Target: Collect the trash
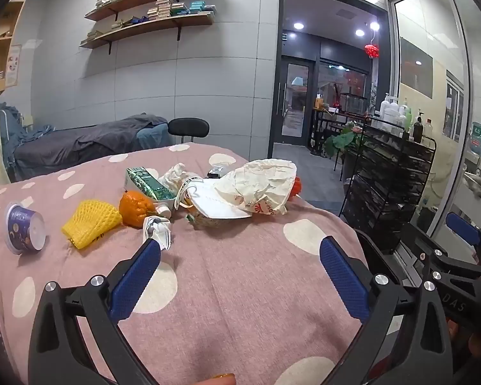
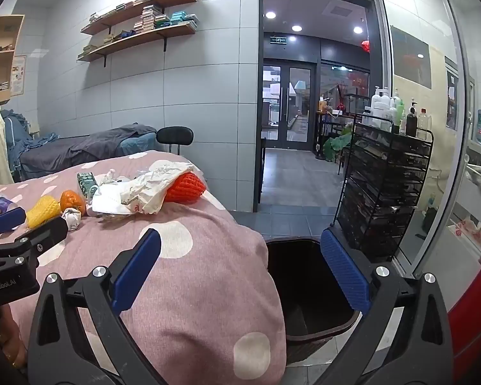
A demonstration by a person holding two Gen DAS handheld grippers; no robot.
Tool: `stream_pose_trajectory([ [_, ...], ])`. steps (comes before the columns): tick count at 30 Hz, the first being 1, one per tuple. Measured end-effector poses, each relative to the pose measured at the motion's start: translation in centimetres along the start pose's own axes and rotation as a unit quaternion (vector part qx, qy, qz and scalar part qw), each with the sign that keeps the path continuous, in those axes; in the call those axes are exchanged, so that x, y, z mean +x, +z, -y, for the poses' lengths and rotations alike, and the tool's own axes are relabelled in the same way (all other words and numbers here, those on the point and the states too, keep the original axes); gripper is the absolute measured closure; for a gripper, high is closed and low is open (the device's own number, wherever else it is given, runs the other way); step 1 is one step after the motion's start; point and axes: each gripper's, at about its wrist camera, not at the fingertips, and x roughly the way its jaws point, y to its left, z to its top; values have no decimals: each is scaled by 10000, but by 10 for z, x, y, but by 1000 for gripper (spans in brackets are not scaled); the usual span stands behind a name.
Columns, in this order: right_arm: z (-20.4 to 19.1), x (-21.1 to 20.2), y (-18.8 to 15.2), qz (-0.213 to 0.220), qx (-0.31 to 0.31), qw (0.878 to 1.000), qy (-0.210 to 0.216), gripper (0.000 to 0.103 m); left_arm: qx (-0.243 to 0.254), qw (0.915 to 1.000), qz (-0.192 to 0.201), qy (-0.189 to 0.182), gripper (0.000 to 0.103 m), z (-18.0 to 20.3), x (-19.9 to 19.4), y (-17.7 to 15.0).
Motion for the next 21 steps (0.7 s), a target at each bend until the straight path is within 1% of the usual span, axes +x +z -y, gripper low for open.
stream_pose_trajectory([
  [3, 1, -1, 0, 35, 16, 10000, -9, 5, -18, 10000, 70, -5, 6, 0, -1, 0],
  [21, 1, -1, 0, 33, 65, 10000, 5, 5, -25, 10000, 62, -9, 6, -1, -1, 0],
])
